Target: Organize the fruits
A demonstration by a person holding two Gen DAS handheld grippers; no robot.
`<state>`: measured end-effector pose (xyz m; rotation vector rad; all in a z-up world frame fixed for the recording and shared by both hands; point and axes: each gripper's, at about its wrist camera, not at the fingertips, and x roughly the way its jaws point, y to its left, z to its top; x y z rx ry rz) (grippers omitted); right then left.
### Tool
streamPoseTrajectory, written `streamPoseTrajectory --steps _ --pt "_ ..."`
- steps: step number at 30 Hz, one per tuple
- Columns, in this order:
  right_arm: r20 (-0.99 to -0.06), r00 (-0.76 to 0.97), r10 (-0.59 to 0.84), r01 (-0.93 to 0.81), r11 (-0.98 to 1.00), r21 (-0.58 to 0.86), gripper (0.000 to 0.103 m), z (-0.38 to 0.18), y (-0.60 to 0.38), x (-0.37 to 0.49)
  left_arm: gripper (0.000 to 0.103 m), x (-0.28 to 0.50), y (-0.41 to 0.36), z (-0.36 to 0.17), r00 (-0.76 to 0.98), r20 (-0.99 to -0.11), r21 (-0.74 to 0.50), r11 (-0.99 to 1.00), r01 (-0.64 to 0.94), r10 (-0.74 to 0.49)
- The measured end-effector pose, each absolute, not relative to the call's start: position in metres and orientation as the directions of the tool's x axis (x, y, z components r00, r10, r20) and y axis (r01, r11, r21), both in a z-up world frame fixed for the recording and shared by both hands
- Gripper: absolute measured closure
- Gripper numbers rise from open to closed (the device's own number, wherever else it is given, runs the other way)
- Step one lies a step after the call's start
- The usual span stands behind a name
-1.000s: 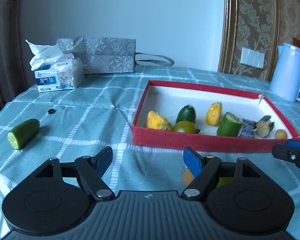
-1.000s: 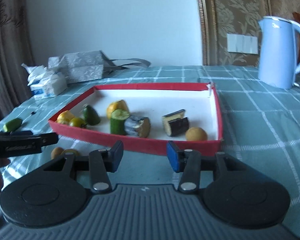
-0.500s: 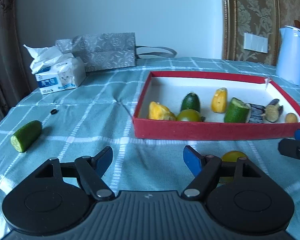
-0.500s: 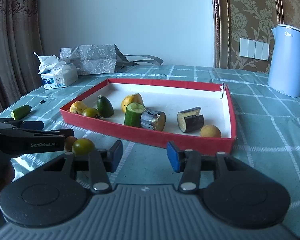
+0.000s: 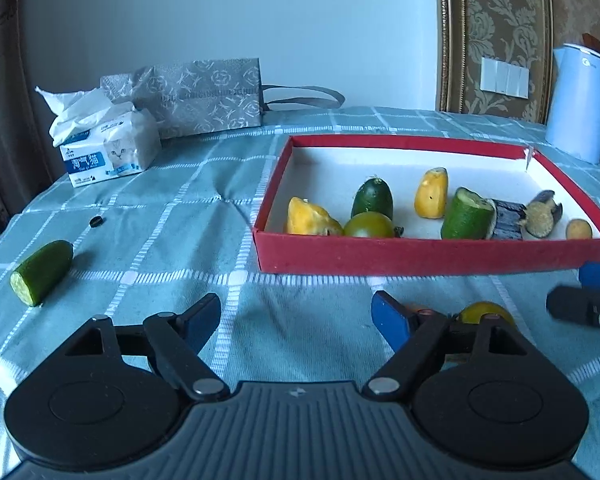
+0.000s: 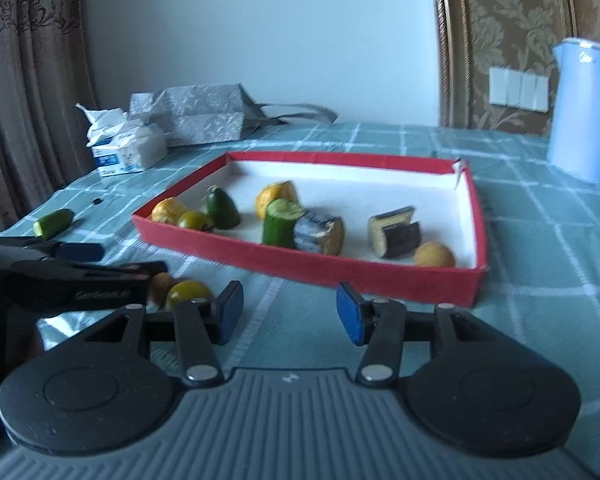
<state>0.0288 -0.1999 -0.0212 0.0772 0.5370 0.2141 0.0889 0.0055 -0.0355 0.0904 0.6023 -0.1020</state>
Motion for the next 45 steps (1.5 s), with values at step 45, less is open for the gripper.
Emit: streamPoseTrajectory --steps 45 --pt "-0.519 0.824 0.227 -0.170 0.973 0.156 0.042 -0.021 -0.206 0.030 0.020 0.065 0.022 -0.018 0.799 -0.499 0.004 0.921 0.391 -0.337"
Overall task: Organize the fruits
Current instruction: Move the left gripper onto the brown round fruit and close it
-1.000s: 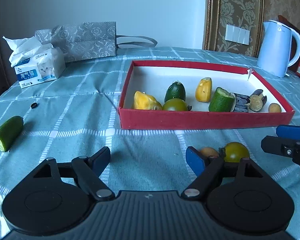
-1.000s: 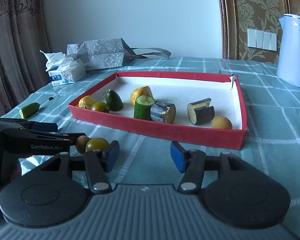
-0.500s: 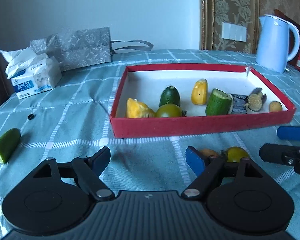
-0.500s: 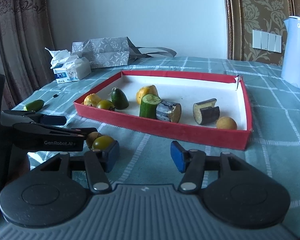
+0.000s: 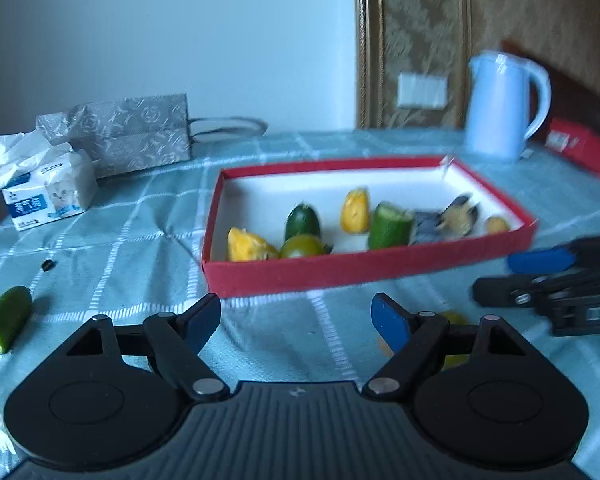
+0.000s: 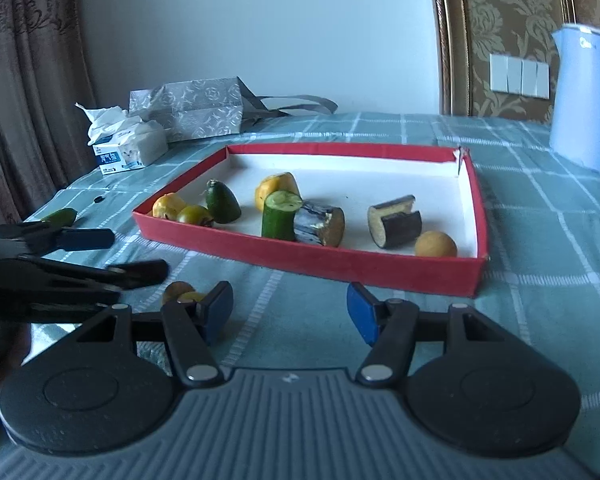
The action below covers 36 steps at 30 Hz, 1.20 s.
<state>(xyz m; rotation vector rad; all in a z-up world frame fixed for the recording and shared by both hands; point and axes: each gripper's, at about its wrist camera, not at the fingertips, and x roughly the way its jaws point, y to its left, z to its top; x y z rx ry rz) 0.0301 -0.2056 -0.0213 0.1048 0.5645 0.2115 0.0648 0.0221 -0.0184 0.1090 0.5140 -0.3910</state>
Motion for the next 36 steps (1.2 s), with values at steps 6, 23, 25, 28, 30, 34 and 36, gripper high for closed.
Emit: streamPoseTrajectory --steps 6,23,25,28,30,34,36 --pt "-0.519 0.822 0.233 -0.176 0.972 0.158 0.042 -0.020 -0.208 0.029 0.020 0.061 0.023 -0.021 0.705 -0.544 -0.022 0.848 0.530 -0.455" --pt "-0.528 0.796 0.296 -0.224 0.954 0.197 0.032 -0.026 -0.219 0.019 0.017 0.099 0.020 -0.030 0.560 -0.630 -0.119 0.780 0.614 -0.538" --pt "-0.522 0.782 0.340 -0.286 0.941 0.183 0.032 -0.025 -0.211 0.016 0.017 0.098 0.017 -0.028 0.564 -0.630 -0.105 0.778 0.620 -0.534" --pt "-0.517 0.765 0.385 -0.361 0.920 0.152 0.032 -0.024 -0.199 0.010 0.017 0.100 0.008 -0.027 0.564 -0.629 -0.091 0.770 0.631 -0.536" --pt "-0.514 0.768 0.382 -0.372 0.919 0.128 0.032 -0.024 -0.193 0.007 0.017 0.103 0.001 -0.026 0.556 -0.633 -0.088 0.764 0.639 -0.538" --pt "-0.527 0.764 0.373 -0.356 0.924 0.139 0.032 -0.025 -0.192 0.012 0.017 0.108 -0.012 -0.028 0.548 -0.647 -0.063 0.753 0.655 -0.531" --pt "-0.544 0.759 0.357 -0.343 0.930 0.131 0.033 -0.027 -0.192 0.015 0.017 0.107 -0.016 -0.031 0.546 -0.651 -0.050 0.747 0.663 -0.527"
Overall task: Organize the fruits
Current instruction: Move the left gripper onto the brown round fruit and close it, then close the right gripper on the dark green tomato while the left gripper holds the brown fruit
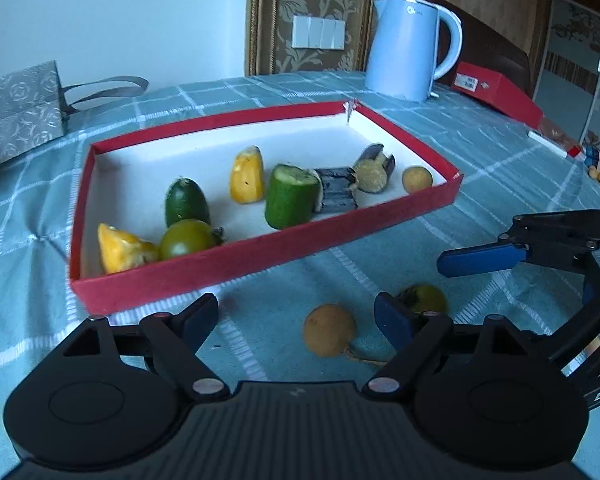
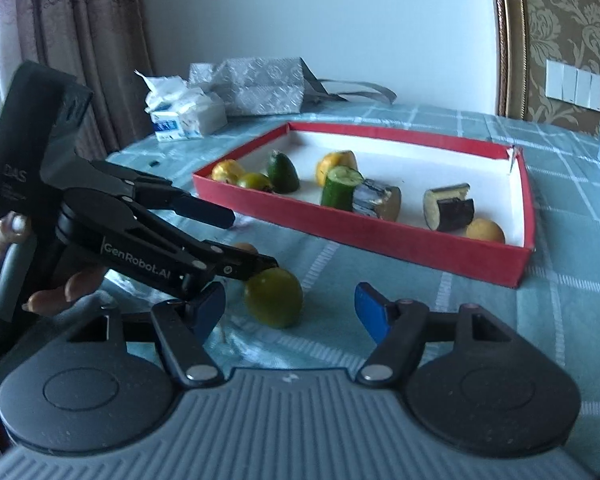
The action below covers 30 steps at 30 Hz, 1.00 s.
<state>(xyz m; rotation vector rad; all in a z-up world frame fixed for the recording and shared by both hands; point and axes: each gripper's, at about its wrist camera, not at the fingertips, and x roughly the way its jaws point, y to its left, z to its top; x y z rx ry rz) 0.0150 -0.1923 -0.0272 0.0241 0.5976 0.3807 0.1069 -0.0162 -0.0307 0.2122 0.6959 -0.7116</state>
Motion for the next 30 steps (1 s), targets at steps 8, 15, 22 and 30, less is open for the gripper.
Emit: streamPoseTrajectory --steps 8,15,22,30 --pt "-0.551 0.759 0.348 -0.369 0.926 0.077 0.038 -0.029 -0.186 0.009 0.017 0.096 -0.014 -0.033 0.581 -0.633 -0.019 0.761 0.648 -0.511" --pt "-0.507 0.807 0.303 -0.301 0.950 0.088 0.027 -0.022 -0.206 0.001 0.043 0.077 -0.029 -0.034 0.640 -0.612 0.077 0.770 0.633 -0.465" --pt "-0.508 0.814 0.281 -0.199 0.957 0.210 0.026 -0.025 -0.235 0.012 0.059 0.060 -0.040 -0.035 0.686 -0.586 0.128 0.786 0.604 -0.431" --pt "-0.498 0.833 0.243 -0.168 0.967 0.191 0.026 -0.027 -0.235 0.012 0.078 0.047 -0.049 -0.036 0.727 -0.573 0.157 0.820 0.550 -0.378"
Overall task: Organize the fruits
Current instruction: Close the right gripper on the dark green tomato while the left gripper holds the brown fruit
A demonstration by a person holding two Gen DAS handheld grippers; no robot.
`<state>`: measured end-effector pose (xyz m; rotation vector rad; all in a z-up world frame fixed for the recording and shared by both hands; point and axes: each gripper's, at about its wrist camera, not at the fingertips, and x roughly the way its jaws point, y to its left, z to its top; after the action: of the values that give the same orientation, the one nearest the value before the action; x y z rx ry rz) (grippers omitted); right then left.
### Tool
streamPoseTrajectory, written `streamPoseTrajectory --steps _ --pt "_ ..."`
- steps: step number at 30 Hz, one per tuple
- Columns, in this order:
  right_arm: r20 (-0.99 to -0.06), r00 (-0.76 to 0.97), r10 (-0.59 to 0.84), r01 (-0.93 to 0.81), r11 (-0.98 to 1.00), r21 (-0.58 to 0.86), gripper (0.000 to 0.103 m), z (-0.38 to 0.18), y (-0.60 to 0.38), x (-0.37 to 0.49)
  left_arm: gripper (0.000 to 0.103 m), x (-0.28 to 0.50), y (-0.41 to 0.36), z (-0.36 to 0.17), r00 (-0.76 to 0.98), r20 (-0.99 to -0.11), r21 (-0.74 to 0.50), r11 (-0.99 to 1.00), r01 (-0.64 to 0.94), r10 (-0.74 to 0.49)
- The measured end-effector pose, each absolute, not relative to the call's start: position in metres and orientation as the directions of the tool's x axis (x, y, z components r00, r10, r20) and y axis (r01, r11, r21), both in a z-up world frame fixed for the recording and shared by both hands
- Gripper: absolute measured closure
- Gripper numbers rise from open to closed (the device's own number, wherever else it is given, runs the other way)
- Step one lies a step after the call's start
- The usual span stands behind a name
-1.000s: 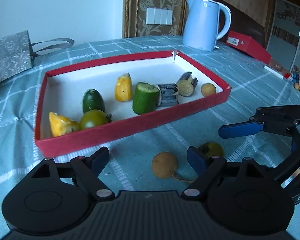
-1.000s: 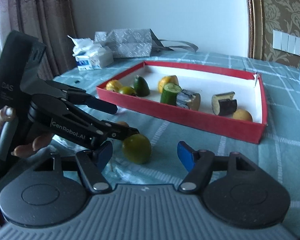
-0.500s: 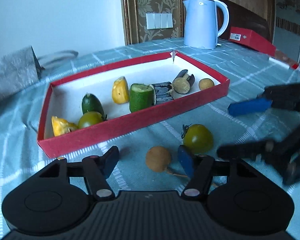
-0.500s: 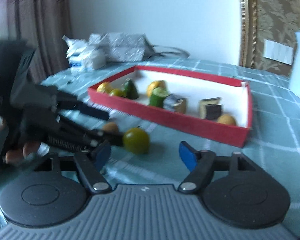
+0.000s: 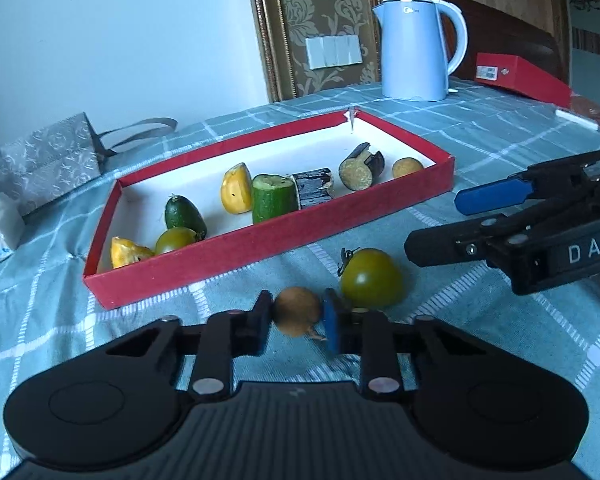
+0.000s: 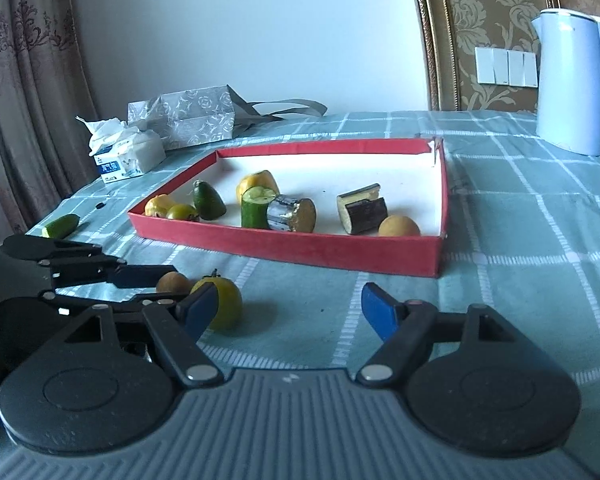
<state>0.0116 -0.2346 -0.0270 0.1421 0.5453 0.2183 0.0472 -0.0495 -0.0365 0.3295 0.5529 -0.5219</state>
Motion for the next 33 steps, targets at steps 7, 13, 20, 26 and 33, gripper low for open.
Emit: streamPoseTrajectory --steps 7,13,20,26,33 --pt "-0.487 0.840 0.240 -0.168 0.968 0.187 0.026 -0.027 -0.233 0.010 0.078 0.056 -0.032 -0.032 0.783 -0.541 0.106 0.898 0.426 -0.307" --pt "-0.468 0.840 0.276 -0.245 0.961 0.127 0.026 -0.025 -0.213 0.005 0.078 0.075 -0.007 -0.029 0.816 -0.534 0.036 0.959 0.282 -0.220" --pt "-0.493 0.813 0.308 -0.289 0.950 0.117 0.035 -0.027 -0.196 0.010 0.078 0.082 0.003 -0.028 0.829 -0.528 0.020 0.974 0.227 -0.183" --pt "-0.505 0.794 0.338 -0.329 0.938 0.111 0.041 -0.027 -0.183 0.015 0.078 0.080 0.001 -0.029 0.831 -0.529 0.041 0.972 0.229 -0.173" --pt "-0.533 0.779 0.331 -0.325 0.939 0.108 0.043 -0.028 -0.172 0.027 0.078 0.082 0.003 -0.029 0.826 -0.535 0.025 0.974 0.224 -0.176"
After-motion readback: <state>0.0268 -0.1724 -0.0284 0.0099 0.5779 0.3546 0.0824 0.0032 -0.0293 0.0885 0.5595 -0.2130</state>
